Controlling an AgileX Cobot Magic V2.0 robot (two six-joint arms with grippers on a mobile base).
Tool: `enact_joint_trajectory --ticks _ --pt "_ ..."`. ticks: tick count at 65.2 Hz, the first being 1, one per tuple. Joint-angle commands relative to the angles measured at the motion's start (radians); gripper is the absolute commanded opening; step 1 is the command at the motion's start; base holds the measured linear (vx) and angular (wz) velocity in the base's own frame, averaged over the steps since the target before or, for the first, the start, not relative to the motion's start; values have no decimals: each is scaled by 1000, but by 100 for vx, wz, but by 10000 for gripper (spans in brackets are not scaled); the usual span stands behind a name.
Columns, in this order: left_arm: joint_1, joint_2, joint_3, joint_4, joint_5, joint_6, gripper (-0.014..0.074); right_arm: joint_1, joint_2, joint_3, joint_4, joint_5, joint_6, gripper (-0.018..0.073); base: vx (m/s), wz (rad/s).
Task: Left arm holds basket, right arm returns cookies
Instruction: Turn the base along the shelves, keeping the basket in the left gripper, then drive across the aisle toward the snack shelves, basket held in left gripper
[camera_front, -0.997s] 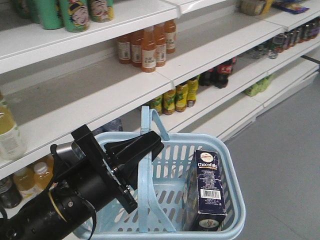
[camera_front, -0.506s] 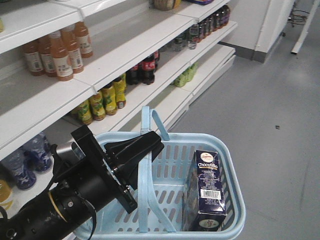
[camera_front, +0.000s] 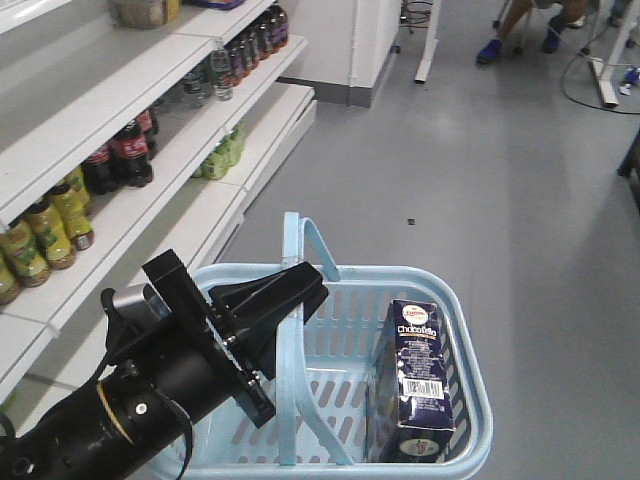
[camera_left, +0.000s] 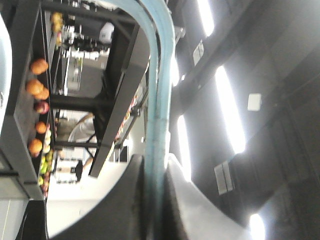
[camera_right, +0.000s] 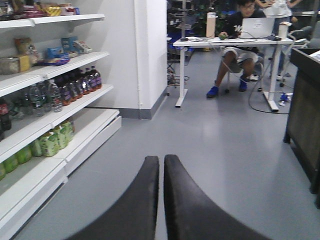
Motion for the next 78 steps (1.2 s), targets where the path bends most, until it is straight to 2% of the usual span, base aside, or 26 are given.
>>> enact_joint_trajectory --ticks 1,30,78 --pt "-5 -31 -26 -12 -279 -4 0 -4 -12 18 -4 -72 -3 -6 2 -55" --pt "-5 -31 -26 -12 -279 -4 0 -4 -12 18 -4 -72 -3 -6 2 -38" --pt "-5 -31 -26 -12 -279 -4 0 -4 -12 18 -4 -72 -3 -6 4 -6"
